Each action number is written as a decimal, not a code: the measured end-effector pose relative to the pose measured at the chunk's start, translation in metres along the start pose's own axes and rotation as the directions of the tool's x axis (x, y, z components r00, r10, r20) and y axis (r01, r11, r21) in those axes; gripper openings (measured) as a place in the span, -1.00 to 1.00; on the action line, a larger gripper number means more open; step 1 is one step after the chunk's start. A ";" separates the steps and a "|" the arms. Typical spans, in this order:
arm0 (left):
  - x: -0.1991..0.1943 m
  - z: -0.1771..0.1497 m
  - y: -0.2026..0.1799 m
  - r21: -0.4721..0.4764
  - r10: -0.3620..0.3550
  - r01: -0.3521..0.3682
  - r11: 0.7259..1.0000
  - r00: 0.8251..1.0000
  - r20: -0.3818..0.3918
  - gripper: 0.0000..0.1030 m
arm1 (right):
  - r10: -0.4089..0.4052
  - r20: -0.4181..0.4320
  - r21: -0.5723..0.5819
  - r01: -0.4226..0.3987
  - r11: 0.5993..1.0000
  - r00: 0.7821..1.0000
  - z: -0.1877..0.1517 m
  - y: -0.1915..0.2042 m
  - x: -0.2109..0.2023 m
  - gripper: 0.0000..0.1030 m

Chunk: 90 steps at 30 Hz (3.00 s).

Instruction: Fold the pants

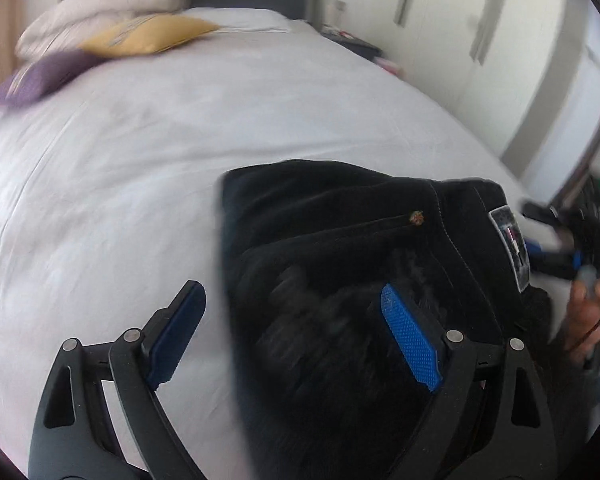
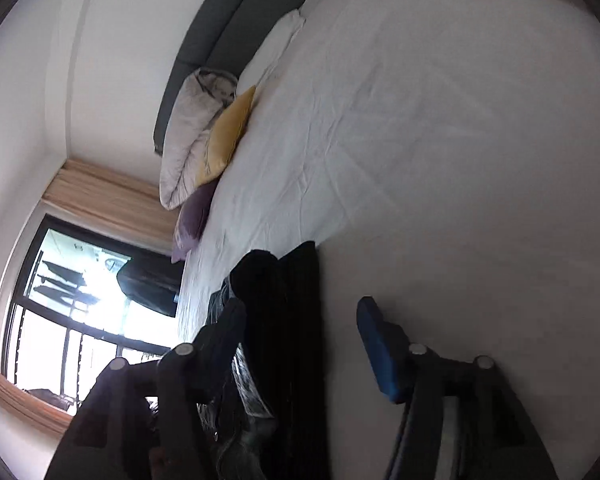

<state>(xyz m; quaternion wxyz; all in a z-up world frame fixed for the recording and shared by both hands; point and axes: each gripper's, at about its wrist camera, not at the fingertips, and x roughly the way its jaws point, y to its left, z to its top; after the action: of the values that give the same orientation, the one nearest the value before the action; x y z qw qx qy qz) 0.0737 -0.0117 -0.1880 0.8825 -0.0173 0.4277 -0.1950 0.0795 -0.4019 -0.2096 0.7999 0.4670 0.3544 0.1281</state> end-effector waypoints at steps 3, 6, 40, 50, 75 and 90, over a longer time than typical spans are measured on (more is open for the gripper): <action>-0.030 -0.008 0.033 -0.122 -0.002 0.008 0.992 0.999 0.050 0.75 | 0.051 0.006 -0.027 -0.051 0.998 0.999 -0.012 0.010 -0.024 0.80; -0.030 -0.008 0.057 -0.198 -0.044 0.046 0.979 0.999 0.013 0.75 | 0.006 -0.113 -0.087 -0.016 0.996 0.994 -0.025 0.021 -0.001 0.81; 0.010 0.022 -0.006 -0.086 -0.146 0.135 0.987 0.979 -0.145 -0.66 | -0.282 -0.167 -0.394 0.198 0.897 0.945 -0.036 0.087 0.066 -0.56; -0.018 0.108 -0.011 -0.017 -0.152 0.152 0.988 0.988 0.016 -0.67 | -0.224 -0.047 -0.513 0.169 0.842 0.973 0.024 0.152 0.062 -0.59; 0.129 0.146 0.037 -0.074 0.029 -0.031 0.997 0.999 -0.022 0.38 | -0.356 0.019 -0.386 0.335 0.860 0.934 0.128 0.055 0.143 0.45; -0.165 0.089 -0.080 -0.051 0.377 -0.448 0.892 0.679 0.630 1.00 | -0.128 0.683 -0.478 0.573 0.666 0.719 -0.007 0.228 -0.079 1.00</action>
<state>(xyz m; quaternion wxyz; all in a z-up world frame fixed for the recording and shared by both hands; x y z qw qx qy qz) 0.0229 -0.0387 0.0077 0.9936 0.0638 0.0928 0.0034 0.0472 -0.3188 0.0143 0.9882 0.0848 0.1028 -0.0751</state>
